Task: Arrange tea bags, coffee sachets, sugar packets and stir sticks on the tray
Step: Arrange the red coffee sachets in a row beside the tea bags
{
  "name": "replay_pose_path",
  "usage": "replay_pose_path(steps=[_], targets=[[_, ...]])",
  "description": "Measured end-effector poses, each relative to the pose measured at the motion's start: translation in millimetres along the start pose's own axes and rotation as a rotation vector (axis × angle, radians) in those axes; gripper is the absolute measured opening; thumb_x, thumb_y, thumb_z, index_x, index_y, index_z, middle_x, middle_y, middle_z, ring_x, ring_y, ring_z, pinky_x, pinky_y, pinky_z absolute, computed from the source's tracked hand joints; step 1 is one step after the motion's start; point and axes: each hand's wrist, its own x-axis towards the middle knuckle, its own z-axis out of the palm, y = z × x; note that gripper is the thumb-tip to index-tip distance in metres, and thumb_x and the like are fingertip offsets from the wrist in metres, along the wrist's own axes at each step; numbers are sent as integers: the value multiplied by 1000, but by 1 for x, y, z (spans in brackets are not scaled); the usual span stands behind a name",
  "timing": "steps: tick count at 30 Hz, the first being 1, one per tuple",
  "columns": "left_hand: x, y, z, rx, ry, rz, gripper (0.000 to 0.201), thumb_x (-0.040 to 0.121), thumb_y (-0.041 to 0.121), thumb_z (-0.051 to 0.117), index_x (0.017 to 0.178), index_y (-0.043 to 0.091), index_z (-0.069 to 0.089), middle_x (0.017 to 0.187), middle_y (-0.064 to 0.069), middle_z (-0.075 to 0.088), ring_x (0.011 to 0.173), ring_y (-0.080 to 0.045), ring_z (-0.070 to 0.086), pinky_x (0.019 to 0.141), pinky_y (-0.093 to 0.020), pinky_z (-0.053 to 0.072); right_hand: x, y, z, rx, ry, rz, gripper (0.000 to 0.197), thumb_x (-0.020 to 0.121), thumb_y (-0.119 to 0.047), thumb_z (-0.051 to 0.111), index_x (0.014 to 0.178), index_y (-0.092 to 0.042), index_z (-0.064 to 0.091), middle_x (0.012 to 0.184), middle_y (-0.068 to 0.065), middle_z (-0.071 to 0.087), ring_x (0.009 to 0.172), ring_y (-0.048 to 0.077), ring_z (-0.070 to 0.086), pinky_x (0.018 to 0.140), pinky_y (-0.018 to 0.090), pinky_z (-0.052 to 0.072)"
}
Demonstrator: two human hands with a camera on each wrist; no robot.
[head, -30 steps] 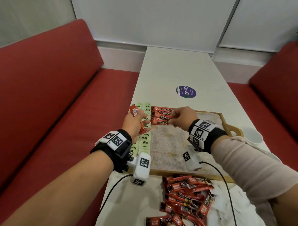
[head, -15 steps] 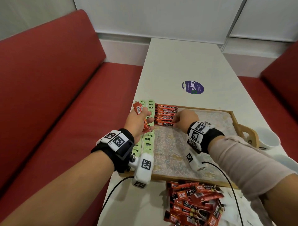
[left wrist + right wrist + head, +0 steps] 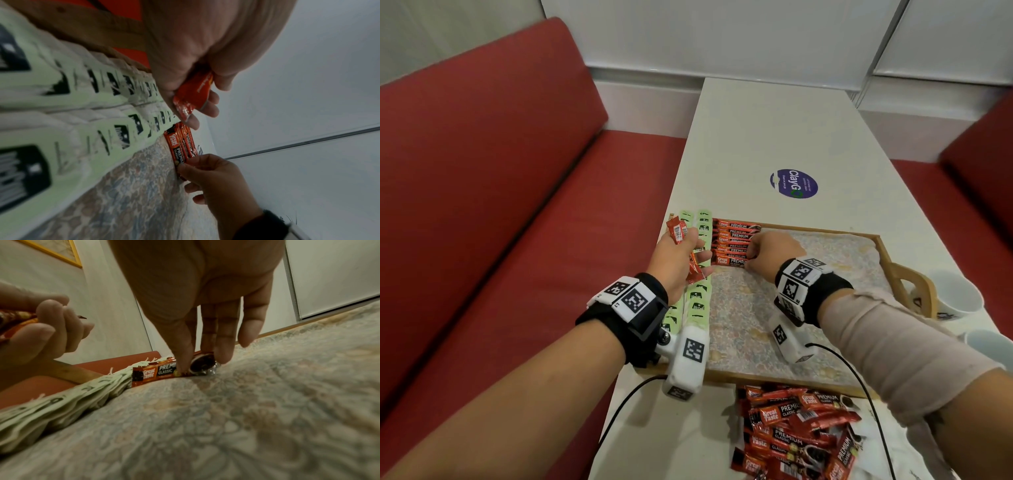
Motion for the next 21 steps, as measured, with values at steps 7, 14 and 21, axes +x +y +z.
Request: replay_pose_path(steps=[7,14,21], targets=[[6,-4,-1,-34,-3,-37,16,101,28,43,105,13,48,80,0,46,68,-12,54,72,-36,55,0,1,1,-3,11,-15,9,79,-16,64,75,-20,56,90,2,62,81,20,59,73,30,50],[13,-3,-2,-95,19,-86,23,102,36,38,93,17,47,74,1,46,65,-12,52,59,-29,44,-13,-11,-3,219,161,-185,22,87,-36,63,75,-20,54,80,-1,55,74,19,53,65,29,40],[10,-5,0,-57,-28,-5,35,102,38,32,107,10,51,78,-7,58,66,-20,55,66,-35,46,-45,-44,-11,452,-112,-343,44,98,-48,38,85,-11,58,71,1,67,58,22,66,63,33,51]])
